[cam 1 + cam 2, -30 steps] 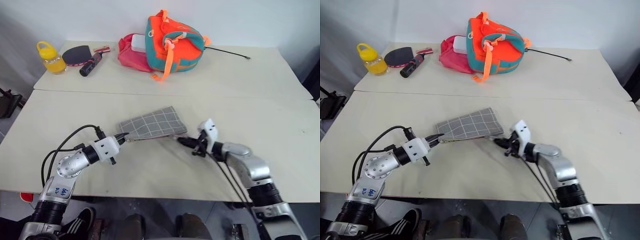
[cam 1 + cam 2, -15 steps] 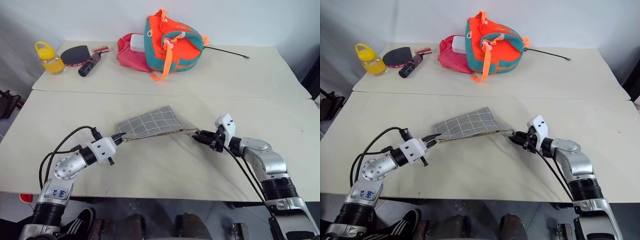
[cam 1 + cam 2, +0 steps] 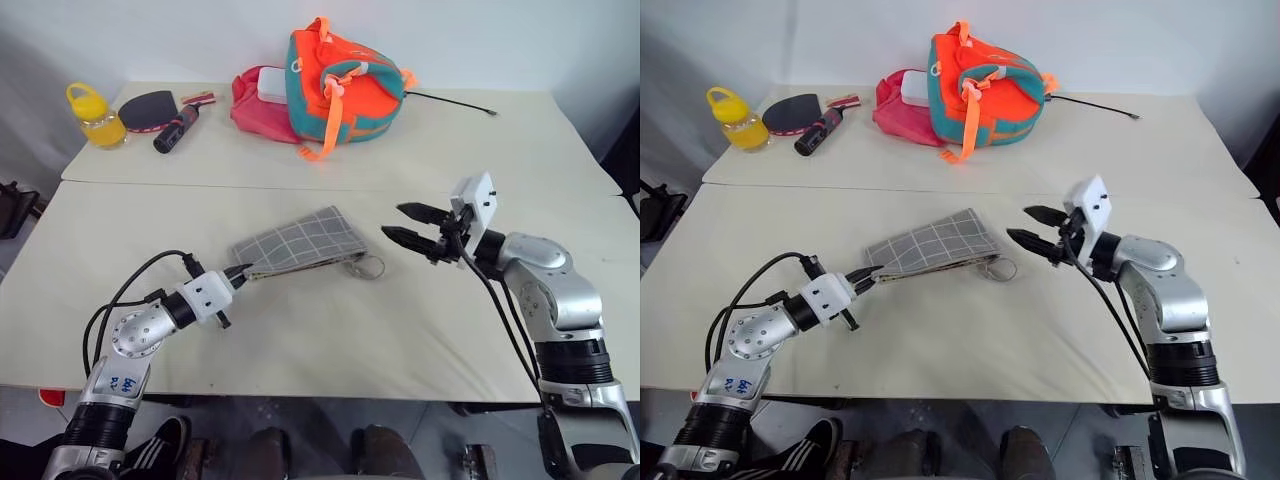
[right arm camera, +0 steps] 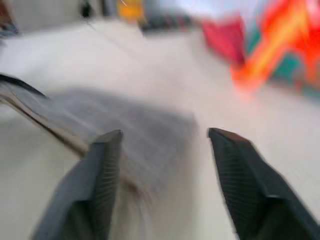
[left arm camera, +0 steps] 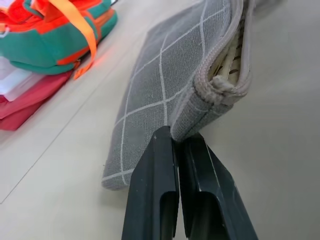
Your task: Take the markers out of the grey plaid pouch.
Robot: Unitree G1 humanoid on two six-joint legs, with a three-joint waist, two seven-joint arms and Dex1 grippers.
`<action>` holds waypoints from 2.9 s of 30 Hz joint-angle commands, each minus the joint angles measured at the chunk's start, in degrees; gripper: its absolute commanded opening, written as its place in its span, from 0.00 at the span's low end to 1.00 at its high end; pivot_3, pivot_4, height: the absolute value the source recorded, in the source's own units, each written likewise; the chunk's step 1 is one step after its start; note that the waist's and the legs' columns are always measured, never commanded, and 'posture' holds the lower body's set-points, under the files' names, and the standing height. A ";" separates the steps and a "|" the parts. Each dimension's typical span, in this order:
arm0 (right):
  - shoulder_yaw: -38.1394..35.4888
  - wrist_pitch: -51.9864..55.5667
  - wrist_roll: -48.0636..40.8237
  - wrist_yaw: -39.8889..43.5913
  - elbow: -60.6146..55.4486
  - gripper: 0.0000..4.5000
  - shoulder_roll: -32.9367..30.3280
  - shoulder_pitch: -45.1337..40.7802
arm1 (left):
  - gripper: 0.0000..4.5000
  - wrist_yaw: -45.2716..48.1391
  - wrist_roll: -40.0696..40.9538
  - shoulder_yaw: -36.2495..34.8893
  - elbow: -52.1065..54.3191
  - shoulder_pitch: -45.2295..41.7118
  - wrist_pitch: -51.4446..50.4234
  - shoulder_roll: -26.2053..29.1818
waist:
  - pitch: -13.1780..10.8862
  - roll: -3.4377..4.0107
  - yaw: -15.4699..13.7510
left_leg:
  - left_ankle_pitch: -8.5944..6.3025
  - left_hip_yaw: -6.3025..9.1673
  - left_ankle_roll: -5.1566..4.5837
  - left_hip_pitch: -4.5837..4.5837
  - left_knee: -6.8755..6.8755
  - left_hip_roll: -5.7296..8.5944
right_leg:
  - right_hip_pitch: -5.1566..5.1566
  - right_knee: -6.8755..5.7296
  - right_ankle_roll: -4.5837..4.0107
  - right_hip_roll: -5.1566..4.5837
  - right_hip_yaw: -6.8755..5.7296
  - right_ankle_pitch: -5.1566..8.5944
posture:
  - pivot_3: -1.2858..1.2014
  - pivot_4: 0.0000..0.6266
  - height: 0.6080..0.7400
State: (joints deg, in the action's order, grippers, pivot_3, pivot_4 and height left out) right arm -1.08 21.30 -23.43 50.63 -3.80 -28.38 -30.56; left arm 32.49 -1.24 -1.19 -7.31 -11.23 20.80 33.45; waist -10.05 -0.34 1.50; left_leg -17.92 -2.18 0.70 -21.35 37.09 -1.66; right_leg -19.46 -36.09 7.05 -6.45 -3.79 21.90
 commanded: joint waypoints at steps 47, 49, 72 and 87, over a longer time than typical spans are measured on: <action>18.01 -37.22 41.24 -20.03 12.59 0.19 4.20 0.19 | 0.00 2.12 1.32 4.19 9.27 -3.64 -6.00 -3.71 | -0.02 -0.03 0.07 | 0.02 -0.04 -0.08 -0.11 0.28 0.11 | -0.05 -0.26 0.18 0.00 0.05 -0.11 | 0.52 0.24 1.00; 18.17 -37.28 41.65 -19.98 12.41 0.34 3.99 0.07 | 0.00 2.09 1.59 4.10 9.11 -3.77 -6.26 -3.96 | -0.02 -0.03 0.14 | 0.02 -0.04 -0.08 -0.11 0.28 0.11 | -0.05 -0.26 0.18 0.00 0.06 -0.11 | 0.52 0.24 1.00; 17.27 -34.13 41.45 -19.08 9.16 0.57 3.31 0.16 | 0.00 2.26 1.65 4.49 8.40 -3.81 -6.99 -4.78 | -0.02 -0.03 0.09 | 0.02 -0.04 -0.09 -0.11 0.37 0.11 | -0.05 -0.34 0.18 0.00 0.07 -0.11 | 0.52 0.24 1.00; 17.69 -8.86 34.01 6.22 -3.50 0.57 -2.75 -8.54 | 0.00 11.78 16.55 6.24 18.89 -5.19 -30.01 -5.97 | -0.02 -0.03 0.06 | 0.03 -0.02 -0.12 -0.12 0.48 0.09 | -0.03 -0.42 0.17 0.01 0.11 -0.12 | 0.52 0.24 1.00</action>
State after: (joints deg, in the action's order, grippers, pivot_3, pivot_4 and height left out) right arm 18.12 9.55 13.29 53.00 -3.61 -29.35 -37.75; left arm 42.15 10.15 5.32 6.99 -15.57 -4.21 27.45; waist -10.07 -0.37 1.55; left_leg -17.89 -2.18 0.58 -21.47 37.56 -1.57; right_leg -19.47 -36.49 7.22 -6.45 -3.69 21.78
